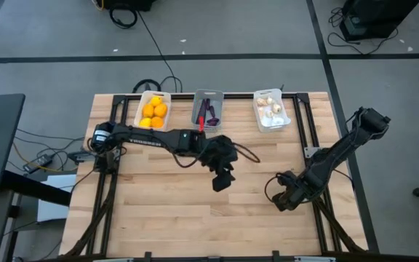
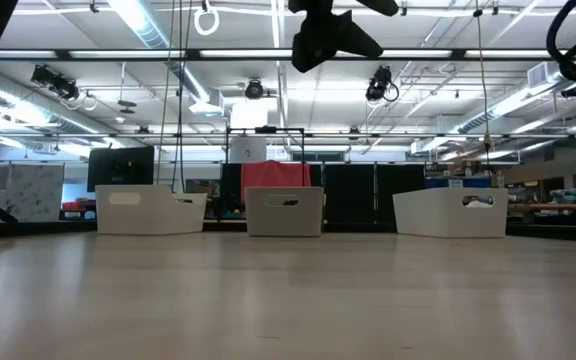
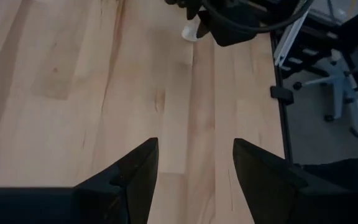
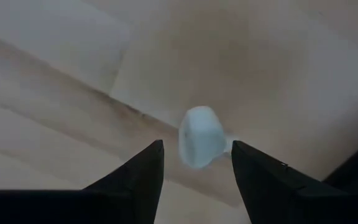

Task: Sort produce into baskets
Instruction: Put the garlic into the right white bin

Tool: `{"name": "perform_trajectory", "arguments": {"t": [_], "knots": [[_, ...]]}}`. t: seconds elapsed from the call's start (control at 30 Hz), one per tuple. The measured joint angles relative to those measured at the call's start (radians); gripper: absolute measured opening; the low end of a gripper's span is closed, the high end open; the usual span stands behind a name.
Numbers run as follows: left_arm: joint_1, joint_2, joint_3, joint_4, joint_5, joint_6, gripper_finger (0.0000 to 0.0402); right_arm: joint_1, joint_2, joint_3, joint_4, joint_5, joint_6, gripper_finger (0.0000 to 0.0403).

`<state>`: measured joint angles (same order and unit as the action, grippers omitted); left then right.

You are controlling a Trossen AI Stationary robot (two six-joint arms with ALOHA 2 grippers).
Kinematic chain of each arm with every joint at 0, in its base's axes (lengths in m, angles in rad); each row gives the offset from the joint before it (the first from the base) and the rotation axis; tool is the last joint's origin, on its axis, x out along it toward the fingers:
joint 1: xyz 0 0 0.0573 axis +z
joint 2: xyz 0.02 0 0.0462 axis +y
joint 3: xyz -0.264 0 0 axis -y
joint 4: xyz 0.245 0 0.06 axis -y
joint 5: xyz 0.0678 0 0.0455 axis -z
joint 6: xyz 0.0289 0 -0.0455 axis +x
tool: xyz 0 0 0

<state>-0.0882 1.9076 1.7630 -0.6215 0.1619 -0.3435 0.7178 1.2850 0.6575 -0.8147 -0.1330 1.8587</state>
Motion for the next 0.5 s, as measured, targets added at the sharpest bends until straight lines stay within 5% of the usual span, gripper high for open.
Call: {"name": "perform_trajectory", "arguments": {"t": [0.27,0.5], "knots": [[-0.038,0.0,0.0,-0.018,-0.03,0.021,0.0214,0.001,0.099,0.0,0.031,0.003,0.001,0.0152],[-0.042,0.0,0.0,-0.041,-0.032,0.021,0.0214,0.001,0.118,0.029,0.052,0.054,0.006,0.0044]]}}
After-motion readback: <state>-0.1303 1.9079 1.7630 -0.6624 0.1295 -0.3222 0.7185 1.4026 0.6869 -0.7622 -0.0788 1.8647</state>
